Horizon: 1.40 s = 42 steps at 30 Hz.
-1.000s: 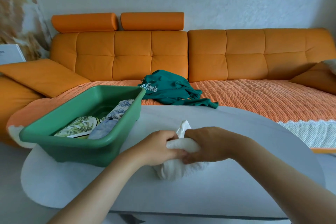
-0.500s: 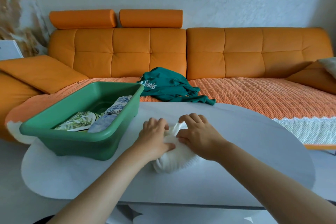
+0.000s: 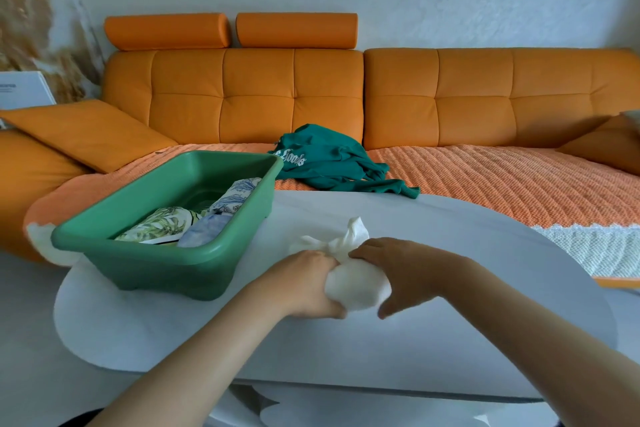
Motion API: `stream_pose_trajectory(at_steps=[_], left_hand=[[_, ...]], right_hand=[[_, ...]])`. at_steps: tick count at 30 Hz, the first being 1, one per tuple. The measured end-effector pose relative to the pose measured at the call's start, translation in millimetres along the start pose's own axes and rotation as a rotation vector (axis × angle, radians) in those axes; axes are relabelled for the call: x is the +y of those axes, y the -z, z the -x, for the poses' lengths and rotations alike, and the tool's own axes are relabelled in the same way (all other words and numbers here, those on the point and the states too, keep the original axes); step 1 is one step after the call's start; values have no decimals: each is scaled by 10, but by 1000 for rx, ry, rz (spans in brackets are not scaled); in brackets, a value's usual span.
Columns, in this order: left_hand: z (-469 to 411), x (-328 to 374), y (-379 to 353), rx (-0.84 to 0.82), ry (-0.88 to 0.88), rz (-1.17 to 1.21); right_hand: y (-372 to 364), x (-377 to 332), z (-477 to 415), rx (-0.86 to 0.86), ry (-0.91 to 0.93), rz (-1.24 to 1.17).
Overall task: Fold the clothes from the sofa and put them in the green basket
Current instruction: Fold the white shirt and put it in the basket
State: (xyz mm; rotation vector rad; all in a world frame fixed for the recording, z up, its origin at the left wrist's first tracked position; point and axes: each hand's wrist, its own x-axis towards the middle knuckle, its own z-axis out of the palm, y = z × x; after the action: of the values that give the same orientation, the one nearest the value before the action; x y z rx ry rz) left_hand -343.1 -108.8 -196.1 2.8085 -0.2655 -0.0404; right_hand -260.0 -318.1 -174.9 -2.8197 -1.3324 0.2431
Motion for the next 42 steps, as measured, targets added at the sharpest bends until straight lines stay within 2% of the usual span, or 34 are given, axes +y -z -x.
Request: stream_pose_trajectory(at_steps=[4, 7, 10, 13, 15, 17, 20, 21, 23, 26, 28, 31, 34, 37, 40, 42], left_hand=[[-110, -131, 75, -70, 78, 128], [-214, -314, 154, -46, 154, 252], [-330, -522, 216, -41, 242, 409], [-490, -603, 203, -54, 299, 465], [-632, -652, 205, -78, 382, 396], [-739, -666, 242, -30, 414, 154], [-829, -492, 281, 227, 184, 52], [-858, -409, 259, 240, 128, 66], [-926, -297, 159, 176, 159, 89], [-974, -353, 9, 99, 181, -49], [-972, -440, -3, 93, 176, -7], [-971, -528, -10, 55, 223, 121], [-956, -564, 13, 6, 265, 269], [-970, -615, 18, 82, 339, 511], [-919, -604, -14, 108, 434, 457], [-866, -562, -54, 127, 502, 353]], right_hand=[[9, 83, -103, -1, -28, -105], [28, 251, -161, 6, -93, -381], [-12, 355, -287, 137, -135, -615], [-119, 363, -498, 238, -225, -717], [-205, 356, -654, 273, -291, -720], [-218, 351, -819, 263, -350, -699], [-170, 373, -1061, 240, -421, -629], [-166, 378, -1121, 245, -438, -590], [-167, 389, -1200, 283, -475, -510], [-146, 349, -1259, 403, -542, -462], [-156, 264, -1268, 455, -493, -465], [-243, 185, -1224, 380, -433, -536], [-201, 241, -1183, 177, -361, -339], [-142, 271, -1242, 78, -338, -271], [-78, 229, -1290, 103, -521, -599], [-61, 208, -1248, 112, -571, -758]])
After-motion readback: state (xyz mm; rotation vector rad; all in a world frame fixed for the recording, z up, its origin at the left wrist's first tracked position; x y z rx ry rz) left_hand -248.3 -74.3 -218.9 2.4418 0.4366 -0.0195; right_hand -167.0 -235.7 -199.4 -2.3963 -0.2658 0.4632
